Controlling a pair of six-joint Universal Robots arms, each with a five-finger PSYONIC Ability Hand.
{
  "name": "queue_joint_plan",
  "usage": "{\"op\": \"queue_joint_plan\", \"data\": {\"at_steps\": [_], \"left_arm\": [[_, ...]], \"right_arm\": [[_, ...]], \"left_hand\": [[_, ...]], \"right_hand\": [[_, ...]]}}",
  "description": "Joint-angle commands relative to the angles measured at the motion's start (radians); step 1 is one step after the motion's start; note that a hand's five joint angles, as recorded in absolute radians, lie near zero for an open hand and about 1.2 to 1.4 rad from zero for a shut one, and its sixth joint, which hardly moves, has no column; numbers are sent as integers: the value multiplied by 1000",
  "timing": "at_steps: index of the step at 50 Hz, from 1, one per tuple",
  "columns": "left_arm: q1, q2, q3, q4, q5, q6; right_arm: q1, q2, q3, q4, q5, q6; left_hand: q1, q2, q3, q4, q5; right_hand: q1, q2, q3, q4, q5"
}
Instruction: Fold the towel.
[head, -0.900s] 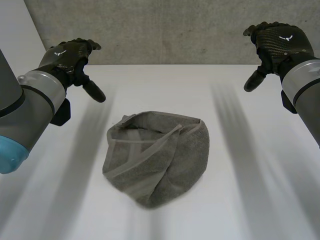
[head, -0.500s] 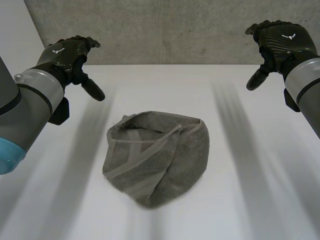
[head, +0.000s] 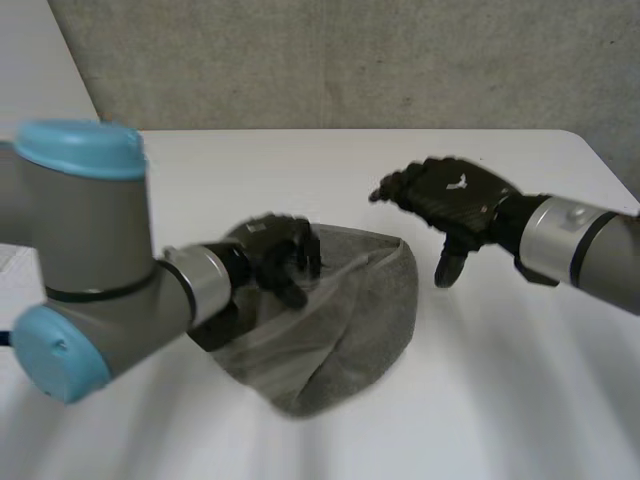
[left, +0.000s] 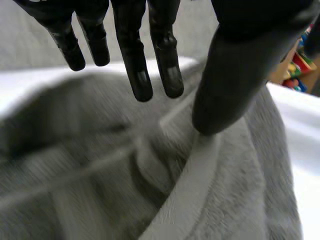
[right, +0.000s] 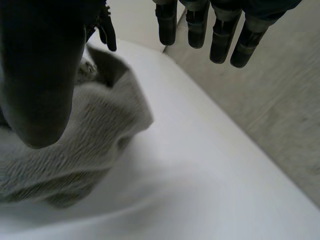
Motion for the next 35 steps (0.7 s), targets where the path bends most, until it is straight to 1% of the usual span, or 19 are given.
{"op": "queue_joint_plan", "data": {"at_steps": [1, 3, 5, 6, 7, 8, 10, 14, 19, 21, 22, 24, 26, 27, 29, 30, 32, 33, 35], "left_arm": [[-43, -106, -7, 0, -12, 14], [-51, -126, -7, -2, -12, 14], [-60, -149, -5, -11, -20, 19], [-60, -149, -5, -11, -20, 19], [-60, -147, -5, -14, -27, 22], [-60, -147, -5, -14, -27, 22], [-58, -124, 1, -18, -44, 31], [-43, -67, 2, -15, -53, 33], [18, 8, -8, -17, -53, 34], [47, 49, -31, -17, -50, 36], [48, 49, -32, -17, -50, 36], [60, 68, -44, -17, -50, 40], [113, 112, -73, -9, -50, 74], [114, 112, -73, -9, -50, 74], [196, 141, -108, 3, -46, 121], [196, 141, -108, 3, -46, 122], [250, 146, -131, 21, -47, 169], [250, 146, -131, 21, -47, 169], [273, 146, -136, 31, -47, 181]], "right_arm": [[46, 117, 26, -2, 32, -117], [54, 135, 25, -3, 52, -145], [71, 160, 6, -3, 104, -181], [71, 160, 6, -3, 105, -181], [77, 160, 2, -15, 120, -179], [77, 158, -6, -21, 132, -176], [75, 155, -12, -32, 132, -173], [75, 137, -11, -67, 135, -153], [63, 82, -9, -131, 184, -43], [62, 51, -6, -188, 293, 34], [62, 51, -6, -188, 293, 34], [68, 42, -6, -199, 400, 48], [74, 34, -5, -187, 440, 42], [74, 34, -4, -187, 440, 42], [91, 13, 20, -116, 448, 39], [91, 13, 20, -116, 448, 39], [155, 8, 48, -28, 401, 46], [155, 8, 48, -27, 401, 46], [203, 13, 74, 36, 336, 62]], "left_hand": [[23, 17, -44, -52, 19], [25, 19, -44, -52, 22], [168, 162, -44, -52, 164], [169, 163, -44, -52, 165], [280, 274, -44, -52, 276], [281, 275, -44, -52, 277], [526, 520, -44, -52, 522], [527, 521, -44, -52, 523], [527, 521, -44, -52, 523], [527, 521, -44, -52, 523], [527, 521, -44, -52, 523], [527, 521, -44, -52, 523], [527, 521, -44, -52, 523], [527, 521, -44, -52, 523], [527, 521, -44, -52, 523], [527, 521, -44, -52, 523], [527, 521, -44, -52, 523], [527, 521, -44, -52, 523], [527, 521, -44, -52, 523]], "right_hand": [[-22, -42, -6, -7, -28], [31, 11, -6, -7, 25], [451, 431, -6, -7, 445], [454, 433, -6, -7, 448], [788, 768, -6, -7, 782], [1109, 1088, -6, -7, 1102], [1166, 1145, -6, -7, 1160], [1166, 1146, -6, -7, 1160], [1166, 1146, -6, -7, 1160], [1166, 1146, -6, -7, 1160], [1166, 1146, -6, -7, 1160], [1166, 1146, -6, -7, 1160], [1166, 1146, -6, -7, 1160], [1166, 1146, -6, -7, 1160], [1166, 1146, -6, -7, 1160], [1166, 1146, -6, -7, 1160], [1166, 1146, -6, -7, 1160], [1166, 1146, -6, -7, 1160], [1166, 1146, -6, -7, 1160]]}}
